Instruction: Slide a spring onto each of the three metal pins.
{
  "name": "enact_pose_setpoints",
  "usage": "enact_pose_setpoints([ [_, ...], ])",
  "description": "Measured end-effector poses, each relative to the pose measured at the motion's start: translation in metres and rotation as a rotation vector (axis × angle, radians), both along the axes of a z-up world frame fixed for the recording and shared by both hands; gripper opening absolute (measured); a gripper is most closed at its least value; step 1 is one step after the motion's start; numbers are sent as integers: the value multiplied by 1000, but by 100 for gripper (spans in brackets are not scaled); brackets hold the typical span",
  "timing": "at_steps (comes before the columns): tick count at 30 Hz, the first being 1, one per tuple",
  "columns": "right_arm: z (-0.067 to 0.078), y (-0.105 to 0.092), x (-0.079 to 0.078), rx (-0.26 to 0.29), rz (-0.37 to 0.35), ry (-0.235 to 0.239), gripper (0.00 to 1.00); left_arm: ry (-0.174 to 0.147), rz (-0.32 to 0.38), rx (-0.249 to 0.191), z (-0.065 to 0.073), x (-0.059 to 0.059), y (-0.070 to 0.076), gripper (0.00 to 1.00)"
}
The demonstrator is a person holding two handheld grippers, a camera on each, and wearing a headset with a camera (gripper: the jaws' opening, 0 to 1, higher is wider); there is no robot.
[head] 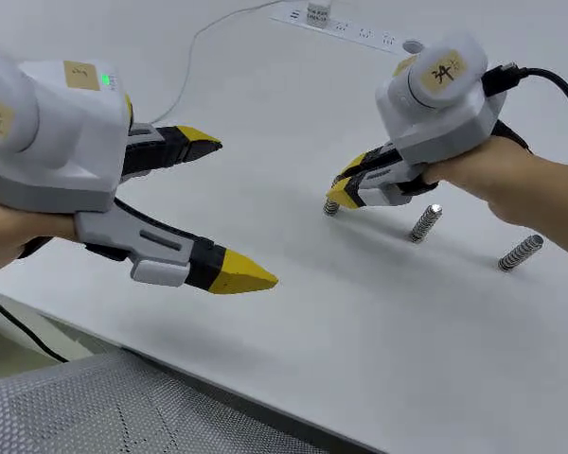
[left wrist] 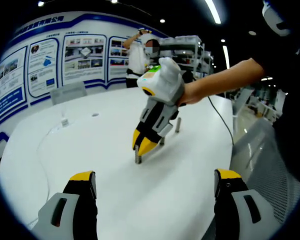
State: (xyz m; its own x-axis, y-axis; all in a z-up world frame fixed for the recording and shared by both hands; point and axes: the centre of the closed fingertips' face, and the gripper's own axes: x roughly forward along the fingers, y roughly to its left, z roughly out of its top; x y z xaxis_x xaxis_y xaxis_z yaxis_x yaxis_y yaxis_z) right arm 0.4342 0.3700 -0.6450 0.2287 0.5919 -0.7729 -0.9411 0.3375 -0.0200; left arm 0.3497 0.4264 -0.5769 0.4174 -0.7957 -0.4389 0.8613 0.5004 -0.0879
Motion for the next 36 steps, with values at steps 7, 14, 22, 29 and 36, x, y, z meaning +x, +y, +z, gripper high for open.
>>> enact_pose_setpoints([
  [7,1,-5,0,-1,-1,-17,18,11,-3,8,-4,-2,0,100],
  [14,27,-15,3,126,-112,-17,19,12,-16,17,-4,-2,-4,100],
  [22,67,-44,-9,210,-160,-83,19,-6,-26,24,4,2,-11,100],
  [29,93,-84,-35,281,-243,-106,19,-19,-35,33,10,0,-17,100],
  [36,106,-141,-51,319,-339,-132,19,-23,-35,45,12,0,-18,100],
])
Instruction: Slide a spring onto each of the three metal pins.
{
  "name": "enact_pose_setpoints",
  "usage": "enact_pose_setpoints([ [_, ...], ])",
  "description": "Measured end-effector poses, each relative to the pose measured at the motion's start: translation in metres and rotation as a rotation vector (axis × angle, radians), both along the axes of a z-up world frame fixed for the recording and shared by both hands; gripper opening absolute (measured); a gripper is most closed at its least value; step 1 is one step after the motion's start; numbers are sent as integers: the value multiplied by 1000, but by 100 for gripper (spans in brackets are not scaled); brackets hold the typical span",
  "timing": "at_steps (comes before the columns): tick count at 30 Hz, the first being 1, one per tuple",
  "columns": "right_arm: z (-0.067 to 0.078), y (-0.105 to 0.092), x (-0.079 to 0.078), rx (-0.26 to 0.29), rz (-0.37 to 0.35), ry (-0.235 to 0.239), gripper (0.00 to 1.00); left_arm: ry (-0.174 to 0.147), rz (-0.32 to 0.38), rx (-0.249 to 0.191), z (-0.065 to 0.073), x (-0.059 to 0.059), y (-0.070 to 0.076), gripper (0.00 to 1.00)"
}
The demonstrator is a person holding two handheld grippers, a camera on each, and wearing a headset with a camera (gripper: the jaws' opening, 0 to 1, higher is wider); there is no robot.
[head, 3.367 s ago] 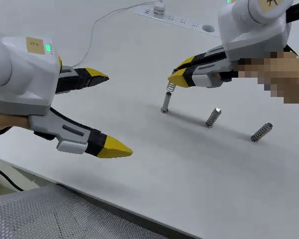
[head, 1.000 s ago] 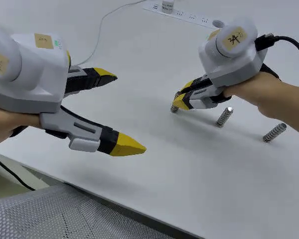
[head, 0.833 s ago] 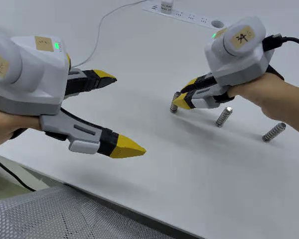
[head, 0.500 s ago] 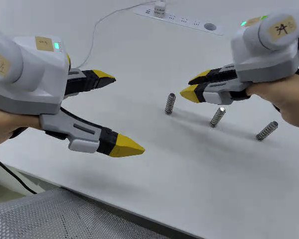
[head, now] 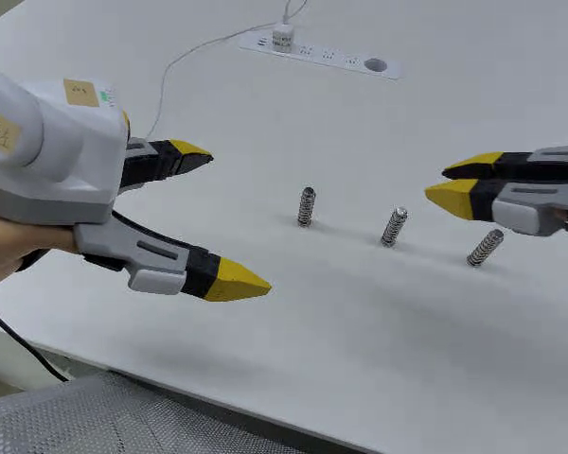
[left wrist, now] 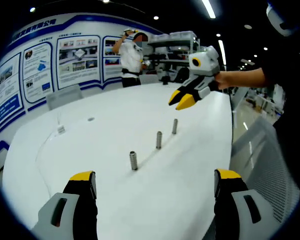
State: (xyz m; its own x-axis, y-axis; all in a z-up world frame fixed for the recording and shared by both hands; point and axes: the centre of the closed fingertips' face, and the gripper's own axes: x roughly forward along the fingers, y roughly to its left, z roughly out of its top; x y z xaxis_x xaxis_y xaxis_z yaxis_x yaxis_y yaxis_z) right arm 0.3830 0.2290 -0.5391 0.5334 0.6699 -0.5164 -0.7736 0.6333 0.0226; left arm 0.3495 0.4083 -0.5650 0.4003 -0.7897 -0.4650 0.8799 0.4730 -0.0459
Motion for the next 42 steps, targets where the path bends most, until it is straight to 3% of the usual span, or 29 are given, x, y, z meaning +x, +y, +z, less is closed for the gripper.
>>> enact_pose_setpoints([
  [6,10,-40,-8,7,-41,-40,21,-6,3,16,3,3,3,100],
  [9,14,-50,-13,10,-31,-68,23,-11,6,23,5,5,2,100],
  [14,10,-59,-23,-27,-15,-78,28,-16,3,25,9,7,-1,100],
  [18,4,-67,-32,-39,-6,-59,32,-31,8,22,15,9,-3,100],
  [25,-8,-76,-48,-77,12,-40,41,-24,2,11,17,10,-4,100],
  [38,-4,-86,-51,-36,-42,-43,48,-39,15,-5,32,24,0,100],
  [42,-9,-92,-53,-58,-63,-45,54,-44,6,0,31,24,0,100],
])
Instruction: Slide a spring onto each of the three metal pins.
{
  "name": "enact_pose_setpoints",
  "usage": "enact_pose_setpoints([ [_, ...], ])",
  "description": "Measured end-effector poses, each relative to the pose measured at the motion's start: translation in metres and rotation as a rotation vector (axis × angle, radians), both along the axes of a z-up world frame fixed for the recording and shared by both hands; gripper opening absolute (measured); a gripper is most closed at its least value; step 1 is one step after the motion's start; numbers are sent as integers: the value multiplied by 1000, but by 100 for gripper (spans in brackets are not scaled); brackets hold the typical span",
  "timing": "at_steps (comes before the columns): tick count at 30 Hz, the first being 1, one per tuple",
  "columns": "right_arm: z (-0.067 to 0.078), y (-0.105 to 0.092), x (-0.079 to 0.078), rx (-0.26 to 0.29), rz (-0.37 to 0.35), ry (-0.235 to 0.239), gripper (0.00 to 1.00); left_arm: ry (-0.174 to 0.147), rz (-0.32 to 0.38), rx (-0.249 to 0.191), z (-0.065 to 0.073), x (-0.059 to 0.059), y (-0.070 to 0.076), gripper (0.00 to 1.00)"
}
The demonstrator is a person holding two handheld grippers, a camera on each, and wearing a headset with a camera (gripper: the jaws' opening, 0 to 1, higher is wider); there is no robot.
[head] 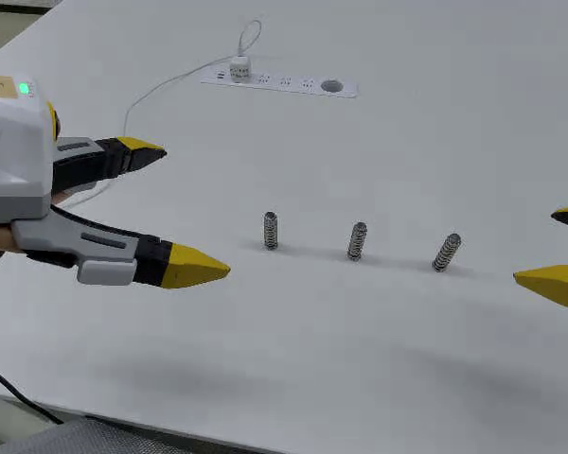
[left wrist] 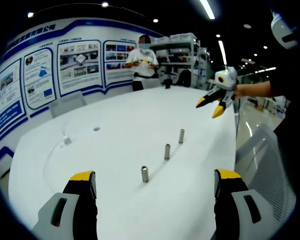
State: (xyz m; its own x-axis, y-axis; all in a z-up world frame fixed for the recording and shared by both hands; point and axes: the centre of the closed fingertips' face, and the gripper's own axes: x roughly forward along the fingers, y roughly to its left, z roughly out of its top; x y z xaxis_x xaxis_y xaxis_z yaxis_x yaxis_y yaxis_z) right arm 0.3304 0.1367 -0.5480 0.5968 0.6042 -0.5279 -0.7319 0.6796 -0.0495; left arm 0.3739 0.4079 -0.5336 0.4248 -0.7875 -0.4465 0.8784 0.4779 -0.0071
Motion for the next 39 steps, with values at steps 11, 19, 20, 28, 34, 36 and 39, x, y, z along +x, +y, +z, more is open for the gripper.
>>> enact_pose_setpoints([
  [11,8,-8,0,3,-19,-37,73,-52,6,-19,10,12,1,100],
  [19,6,-11,1,-3,-33,-31,77,-40,-11,0,6,5,-2,100],
  [20,5,-11,2,-5,-33,-30,77,-37,-18,-1,5,4,-2,100],
  [28,8,-11,7,-7,-39,-24,77,-24,-26,-14,3,2,-4,100],
  [34,8,-12,9,-9,-46,-24,77,-10,-48,7,-5,-2,-5,100],
  [36,7,-13,10,-17,-43,-23,78,-8,-56,22,-8,-3,-5,100],
  [39,4,-16,10,-38,-39,-13,79,-5,-60,68,-16,-1,-1,100],
])
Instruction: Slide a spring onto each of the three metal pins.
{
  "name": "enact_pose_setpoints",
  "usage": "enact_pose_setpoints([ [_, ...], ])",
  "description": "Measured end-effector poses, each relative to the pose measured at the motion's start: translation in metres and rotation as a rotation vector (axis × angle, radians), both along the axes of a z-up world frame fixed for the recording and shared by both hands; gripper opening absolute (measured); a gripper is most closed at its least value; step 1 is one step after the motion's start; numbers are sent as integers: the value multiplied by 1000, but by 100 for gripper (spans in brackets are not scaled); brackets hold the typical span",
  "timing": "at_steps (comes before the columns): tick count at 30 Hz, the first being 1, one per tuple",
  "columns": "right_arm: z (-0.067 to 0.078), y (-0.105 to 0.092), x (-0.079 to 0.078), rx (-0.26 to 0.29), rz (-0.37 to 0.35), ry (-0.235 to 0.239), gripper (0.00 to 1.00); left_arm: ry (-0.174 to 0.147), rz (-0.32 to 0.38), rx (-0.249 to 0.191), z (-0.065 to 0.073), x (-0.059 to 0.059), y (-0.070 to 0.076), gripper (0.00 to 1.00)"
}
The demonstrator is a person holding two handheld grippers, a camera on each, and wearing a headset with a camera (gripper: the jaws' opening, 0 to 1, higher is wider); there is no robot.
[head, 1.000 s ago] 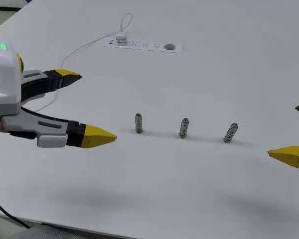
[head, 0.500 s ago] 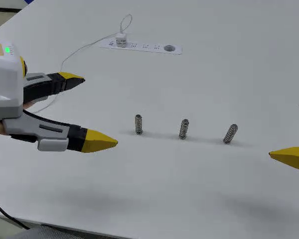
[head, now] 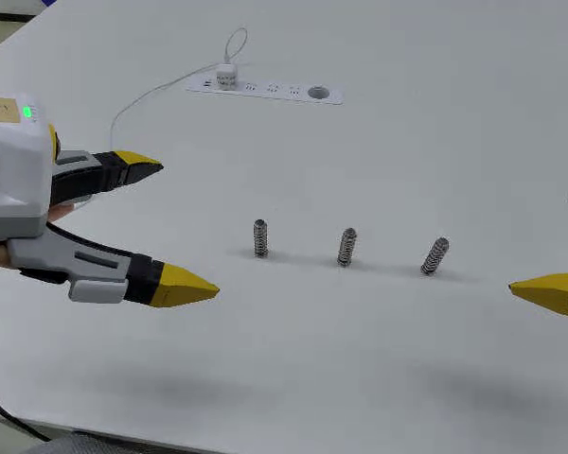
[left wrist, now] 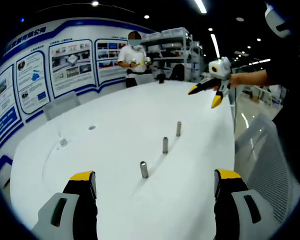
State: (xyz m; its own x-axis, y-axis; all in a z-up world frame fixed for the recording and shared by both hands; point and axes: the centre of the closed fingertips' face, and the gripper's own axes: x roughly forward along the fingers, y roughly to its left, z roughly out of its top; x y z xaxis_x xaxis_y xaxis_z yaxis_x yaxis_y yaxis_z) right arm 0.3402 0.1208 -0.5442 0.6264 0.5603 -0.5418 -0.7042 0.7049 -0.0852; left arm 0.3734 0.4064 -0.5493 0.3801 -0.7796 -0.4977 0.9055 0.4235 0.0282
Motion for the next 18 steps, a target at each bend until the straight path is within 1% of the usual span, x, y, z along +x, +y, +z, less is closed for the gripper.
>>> enact_pose_setpoints([
  [2,-1,0,-1,2,2,5,79,3,1,-2,0,0,0,100],
  [5,-2,2,-2,10,2,13,80,1,7,-22,2,1,-1,100],
  [9,-8,5,-2,-7,21,26,81,2,13,-10,1,1,0,100],
  [11,-7,5,-2,-10,24,19,81,0,12,-10,2,-1,1,100],
  [15,-3,7,-1,9,21,13,81,-1,16,-3,3,-2,3,100],
  [18,-2,6,-2,8,19,13,81,-4,22,-19,5,-2,2,100],
])
